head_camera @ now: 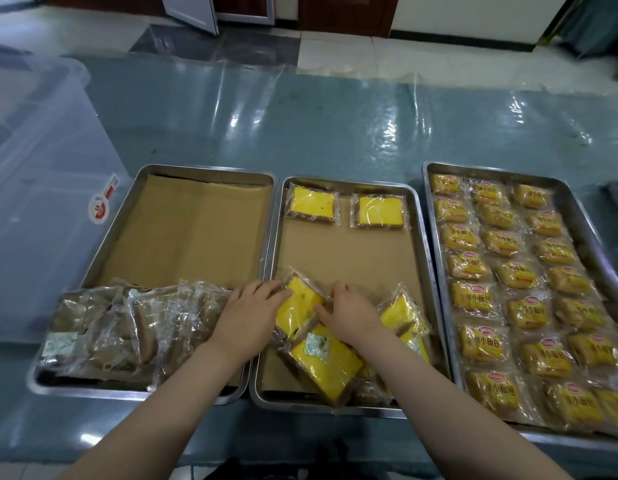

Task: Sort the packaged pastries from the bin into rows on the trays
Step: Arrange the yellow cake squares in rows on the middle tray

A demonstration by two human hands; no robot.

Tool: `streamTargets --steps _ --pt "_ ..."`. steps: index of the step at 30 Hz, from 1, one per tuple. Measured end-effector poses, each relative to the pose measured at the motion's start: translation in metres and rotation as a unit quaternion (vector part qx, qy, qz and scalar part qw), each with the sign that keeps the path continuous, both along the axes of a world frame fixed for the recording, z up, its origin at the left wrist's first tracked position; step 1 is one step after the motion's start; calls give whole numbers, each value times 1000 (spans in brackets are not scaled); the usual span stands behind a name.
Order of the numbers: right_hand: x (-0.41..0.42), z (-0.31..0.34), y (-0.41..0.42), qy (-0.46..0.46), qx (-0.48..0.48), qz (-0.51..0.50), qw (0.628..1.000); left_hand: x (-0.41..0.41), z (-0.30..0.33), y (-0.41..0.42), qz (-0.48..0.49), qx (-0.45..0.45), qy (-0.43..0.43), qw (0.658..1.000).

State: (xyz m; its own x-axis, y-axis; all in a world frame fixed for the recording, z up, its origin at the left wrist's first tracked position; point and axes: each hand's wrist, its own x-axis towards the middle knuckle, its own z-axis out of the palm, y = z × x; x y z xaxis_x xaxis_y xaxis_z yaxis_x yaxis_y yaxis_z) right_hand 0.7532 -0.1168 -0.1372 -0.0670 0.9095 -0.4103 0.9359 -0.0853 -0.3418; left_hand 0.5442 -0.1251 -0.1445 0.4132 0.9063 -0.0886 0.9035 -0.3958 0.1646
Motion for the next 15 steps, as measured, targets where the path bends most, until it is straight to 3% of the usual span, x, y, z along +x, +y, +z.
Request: streamTargets --steps 4,11,15 --pt "0 2 -14 -64 -18 65 996 7 0 9 -15 -1 33 999" --pt "1 3 -15 -42 -57 59 996 22 11 35 -47 -5 59 997" --pt "5 1 -15 -17 30 46 998 27 14 43 -56 21 56 997"
